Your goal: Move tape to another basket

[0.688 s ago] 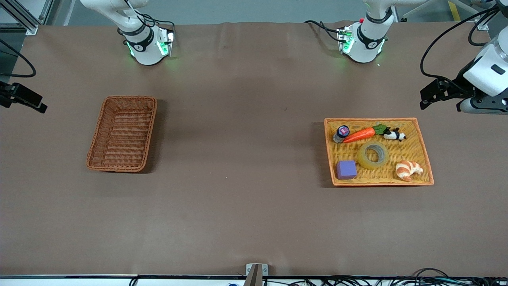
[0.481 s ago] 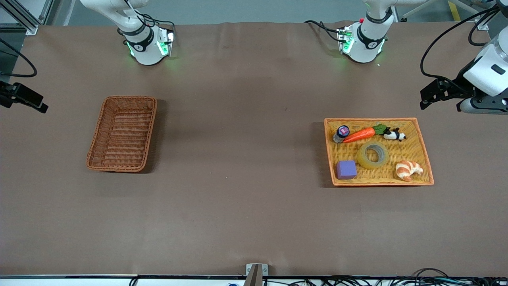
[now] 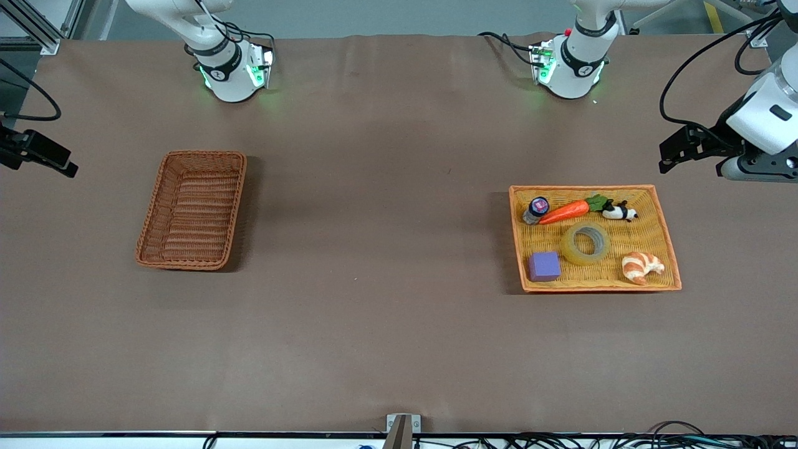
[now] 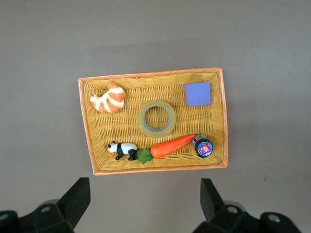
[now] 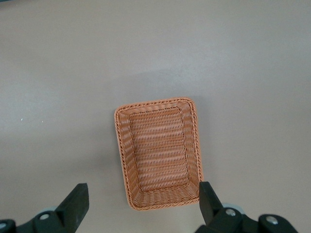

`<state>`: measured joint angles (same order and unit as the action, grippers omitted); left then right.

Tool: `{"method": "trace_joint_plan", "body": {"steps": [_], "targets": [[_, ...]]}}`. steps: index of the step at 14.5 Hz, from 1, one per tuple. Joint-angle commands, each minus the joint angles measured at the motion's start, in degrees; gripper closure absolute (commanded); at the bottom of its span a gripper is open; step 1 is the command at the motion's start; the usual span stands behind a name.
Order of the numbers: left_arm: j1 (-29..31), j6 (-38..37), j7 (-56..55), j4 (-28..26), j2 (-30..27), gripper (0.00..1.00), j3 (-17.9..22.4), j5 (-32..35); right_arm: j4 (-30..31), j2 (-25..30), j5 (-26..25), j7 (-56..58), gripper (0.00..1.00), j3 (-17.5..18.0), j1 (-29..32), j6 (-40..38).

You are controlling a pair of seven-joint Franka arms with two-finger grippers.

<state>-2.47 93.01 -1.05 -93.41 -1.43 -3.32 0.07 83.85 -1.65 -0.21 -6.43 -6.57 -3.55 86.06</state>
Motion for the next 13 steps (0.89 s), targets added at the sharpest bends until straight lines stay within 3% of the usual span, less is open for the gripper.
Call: {"method": "trace_joint_plan", "body": {"steps": [1,5,10,13], "targets": [[-0.26,-1.08,-0.09,0.60,1.08,0.00,0.33,0.01,0.00,0.42,0.83,0.28,0.00,0.24,0.48,-0.45],[-0.08,1.80,-0.27,-2.38,4.15,0.00,0.42,-0.16,0.35,0.42,0.83,0.28,0.00,0.24,0.48,-0.45],[0.36,17.95,-0.27,-16.16,5.82,0.00,0.51,-0.25,0.44,0.33,0.83,0.28,0.00,0.24,0.48,-0.45],[0.45,26.05,-0.36,-19.79,11.25,0.00,0.68,-0.16,0.44,0.33,0.83,0.28,0.00,0.24,0.48,-0.45]]}}
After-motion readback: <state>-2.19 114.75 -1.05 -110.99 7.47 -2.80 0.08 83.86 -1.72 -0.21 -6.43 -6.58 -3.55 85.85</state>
